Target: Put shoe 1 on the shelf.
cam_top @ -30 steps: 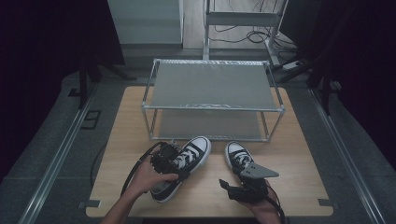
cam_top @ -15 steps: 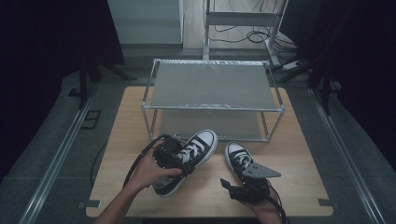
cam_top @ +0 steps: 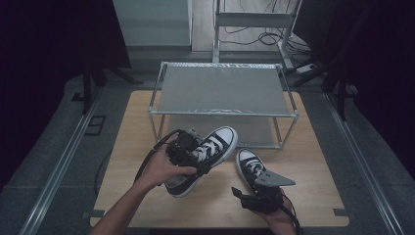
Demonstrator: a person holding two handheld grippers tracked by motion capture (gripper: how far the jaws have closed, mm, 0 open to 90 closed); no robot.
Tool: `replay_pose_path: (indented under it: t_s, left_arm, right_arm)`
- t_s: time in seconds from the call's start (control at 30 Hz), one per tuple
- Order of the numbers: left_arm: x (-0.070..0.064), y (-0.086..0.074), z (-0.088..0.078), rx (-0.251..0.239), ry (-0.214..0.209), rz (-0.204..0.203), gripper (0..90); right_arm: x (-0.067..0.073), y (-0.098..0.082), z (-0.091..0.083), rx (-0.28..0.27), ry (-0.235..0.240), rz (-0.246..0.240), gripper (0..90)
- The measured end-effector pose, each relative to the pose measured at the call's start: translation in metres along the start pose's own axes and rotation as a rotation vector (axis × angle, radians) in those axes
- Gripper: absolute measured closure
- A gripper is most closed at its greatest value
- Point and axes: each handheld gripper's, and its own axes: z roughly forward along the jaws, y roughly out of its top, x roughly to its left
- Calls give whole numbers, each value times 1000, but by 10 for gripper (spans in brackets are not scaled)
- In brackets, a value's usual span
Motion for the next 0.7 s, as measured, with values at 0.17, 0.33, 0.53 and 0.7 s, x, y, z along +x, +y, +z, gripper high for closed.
replay_pose_path:
  t_s: [0.17,0.33,0.53,0.7]
  left_arm:
    - [-3,11,-4,-5,-16,20,147]
    - [-6,22,-8,-7,-30,30,147]
    - [-6,34,-16,-23,-39,34,147]
    - [-2,46,-24,-34,-55,25,147]
  right_arm:
    - [0,0,0,-1,1,1,336]
    - [-1,0,0,0,-2,7,336]
    - [-1,-1,1,8,-2,8,336]
    - [-1,-2,3,11,-3,9,336]
